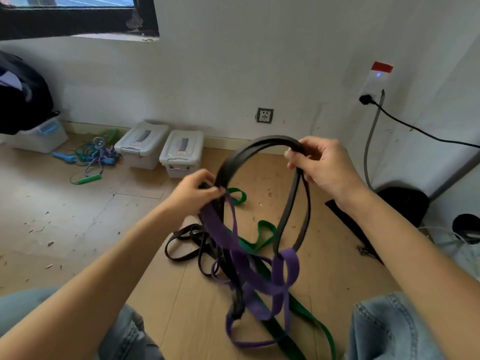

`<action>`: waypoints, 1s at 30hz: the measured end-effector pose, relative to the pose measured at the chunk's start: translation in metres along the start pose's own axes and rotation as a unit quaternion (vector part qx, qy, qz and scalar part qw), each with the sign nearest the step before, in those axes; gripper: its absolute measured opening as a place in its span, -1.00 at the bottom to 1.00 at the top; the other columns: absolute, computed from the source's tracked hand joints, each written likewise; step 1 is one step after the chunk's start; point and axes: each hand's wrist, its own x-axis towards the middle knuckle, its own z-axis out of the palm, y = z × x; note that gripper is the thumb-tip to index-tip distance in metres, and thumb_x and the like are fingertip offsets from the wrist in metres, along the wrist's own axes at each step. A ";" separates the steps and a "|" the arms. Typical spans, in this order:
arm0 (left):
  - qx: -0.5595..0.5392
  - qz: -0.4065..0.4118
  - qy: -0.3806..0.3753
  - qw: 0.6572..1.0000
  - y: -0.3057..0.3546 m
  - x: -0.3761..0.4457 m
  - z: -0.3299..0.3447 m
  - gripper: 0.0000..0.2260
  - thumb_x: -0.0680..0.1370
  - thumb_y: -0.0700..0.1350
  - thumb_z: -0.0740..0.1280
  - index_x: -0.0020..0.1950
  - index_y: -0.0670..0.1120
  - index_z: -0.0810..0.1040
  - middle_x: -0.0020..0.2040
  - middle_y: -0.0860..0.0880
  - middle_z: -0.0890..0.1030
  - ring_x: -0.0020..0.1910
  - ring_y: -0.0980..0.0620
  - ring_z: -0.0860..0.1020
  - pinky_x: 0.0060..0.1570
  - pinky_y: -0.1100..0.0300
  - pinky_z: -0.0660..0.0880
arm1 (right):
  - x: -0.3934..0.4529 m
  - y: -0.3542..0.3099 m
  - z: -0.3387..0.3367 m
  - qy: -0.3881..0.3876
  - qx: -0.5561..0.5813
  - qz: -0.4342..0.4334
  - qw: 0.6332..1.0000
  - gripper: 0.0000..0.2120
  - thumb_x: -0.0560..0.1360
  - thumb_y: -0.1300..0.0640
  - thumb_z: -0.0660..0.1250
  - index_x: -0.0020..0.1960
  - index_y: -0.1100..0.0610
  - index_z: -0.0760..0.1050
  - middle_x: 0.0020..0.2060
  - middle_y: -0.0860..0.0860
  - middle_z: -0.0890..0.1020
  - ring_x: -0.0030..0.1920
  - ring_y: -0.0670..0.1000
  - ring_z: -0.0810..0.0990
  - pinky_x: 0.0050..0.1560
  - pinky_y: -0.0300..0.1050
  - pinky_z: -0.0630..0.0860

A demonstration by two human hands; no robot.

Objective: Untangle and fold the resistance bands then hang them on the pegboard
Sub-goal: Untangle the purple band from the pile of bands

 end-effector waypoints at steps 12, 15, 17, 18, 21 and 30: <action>0.012 0.127 0.041 0.991 0.051 -0.030 0.009 -0.81 0.36 -0.31 0.41 -0.08 -0.10 0.58 -0.14 -0.08 0.60 -0.07 -0.06 0.59 0.02 -0.03 0.57 | -0.014 -0.001 0.041 -0.279 0.023 0.069 0.958 -0.64 0.40 0.00 0.43 0.15 -0.03 0.44 -0.13 -0.09 0.66 -0.28 -0.20 0.60 -0.37 -0.33 0.46; 0.013 0.123 0.020 0.992 0.051 -0.031 0.003 -0.78 0.38 -0.32 0.42 -0.04 -0.08 0.57 -0.07 -0.09 0.59 -0.01 -0.08 0.58 0.06 -0.02 0.56 | -0.011 -0.001 0.046 -0.250 0.022 0.061 0.966 -0.67 0.38 0.03 0.46 0.09 -0.01 0.45 -0.23 -0.03 0.66 -0.34 -0.18 0.59 -0.41 -0.35 0.43; 0.022 0.127 -0.020 0.991 0.050 -0.032 -0.001 -0.76 0.40 -0.30 0.41 -0.01 -0.04 0.56 -0.05 -0.05 0.57 -0.02 -0.05 0.57 0.01 0.07 0.57 | -0.009 0.000 0.044 -0.247 -0.023 0.048 0.967 -0.65 0.35 0.02 0.48 0.07 -0.04 0.45 -0.21 -0.03 0.65 -0.25 -0.13 0.62 -0.30 -0.30 0.46; 0.021 0.126 -0.044 0.991 0.050 -0.032 -0.003 -0.75 0.41 -0.30 0.40 0.01 -0.02 0.56 -0.04 -0.04 0.56 -0.03 -0.03 0.58 -0.03 0.10 0.59 | -0.008 0.001 0.041 -0.256 -0.054 0.041 0.964 -0.64 0.34 0.01 0.48 0.08 -0.07 0.44 -0.17 -0.06 0.63 -0.19 -0.11 0.61 -0.26 -0.28 0.46; -0.010 0.118 -0.108 0.987 0.054 -0.034 -0.011 -0.70 0.45 -0.33 0.33 0.06 0.02 0.54 0.00 -0.03 0.56 -0.10 0.04 0.61 -0.17 0.22 0.57 | -0.005 0.000 0.029 -0.334 0.007 0.064 0.940 -0.57 0.38 -0.03 0.45 0.17 -0.20 0.35 0.08 -0.19 0.51 -0.05 -0.17 0.59 -0.24 -0.33 0.50; -0.061 0.118 -0.111 0.985 0.055 -0.032 -0.016 -0.74 0.45 -0.31 0.36 0.09 -0.10 0.47 -0.10 0.01 0.62 -0.16 0.11 0.64 -0.26 0.36 0.52 | -0.001 -0.004 0.023 -0.160 0.054 0.019 0.985 -0.70 0.28 0.03 0.48 -0.05 0.07 0.50 -0.23 -0.05 0.65 -0.36 -0.09 0.64 -0.36 -0.31 0.54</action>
